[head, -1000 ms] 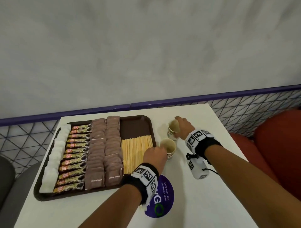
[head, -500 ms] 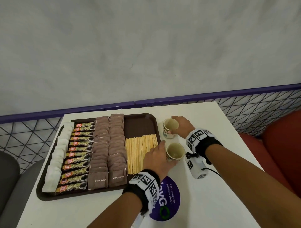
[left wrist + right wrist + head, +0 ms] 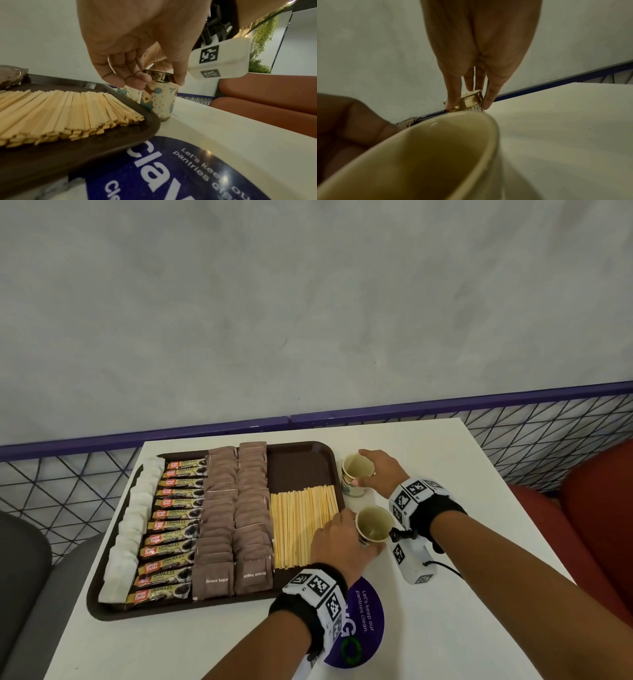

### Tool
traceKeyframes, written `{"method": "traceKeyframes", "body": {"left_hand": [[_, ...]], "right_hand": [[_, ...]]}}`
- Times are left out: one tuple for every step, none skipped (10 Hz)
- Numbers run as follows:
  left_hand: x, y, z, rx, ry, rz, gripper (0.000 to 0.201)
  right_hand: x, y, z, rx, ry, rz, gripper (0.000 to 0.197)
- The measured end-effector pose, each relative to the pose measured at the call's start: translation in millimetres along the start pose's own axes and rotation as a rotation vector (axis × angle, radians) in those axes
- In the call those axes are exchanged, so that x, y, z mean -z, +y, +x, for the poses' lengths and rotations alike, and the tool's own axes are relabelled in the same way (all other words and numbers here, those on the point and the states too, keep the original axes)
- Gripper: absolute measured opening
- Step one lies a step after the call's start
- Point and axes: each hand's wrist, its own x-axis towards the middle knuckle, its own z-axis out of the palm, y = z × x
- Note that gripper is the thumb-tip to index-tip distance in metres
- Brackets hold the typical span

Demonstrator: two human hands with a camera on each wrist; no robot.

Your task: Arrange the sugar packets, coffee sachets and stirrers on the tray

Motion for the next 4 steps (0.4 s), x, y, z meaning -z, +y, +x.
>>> {"method": "traceKeyframes", "body": {"left_hand": [[-1.5, 1.9, -1.8, 0.037, -0.005, -0.03, 0.057], [-3.7, 3.6, -1.2, 0.067, -0.02, -0.092, 0.055], [0.3, 6.3, -4.2, 0.075, -0.042, -0.129, 0.058], [2.2, -3.7, -8.1, 0.077, -0.024, -0.205, 0.077]], "right_hand": [[0.2, 0.3, -2.9, 0.0, 0.003, 0.001, 0.072], [-1.7, 3.5, -0.9, -0.004, 0.002, 0.004, 0.072], [-2.3, 0.8, -1.2, 0.0, -0.004, 0.013, 0.075], [0.2, 8.2, -4.8, -0.025, 0.052, 0.124, 0.078]]}}
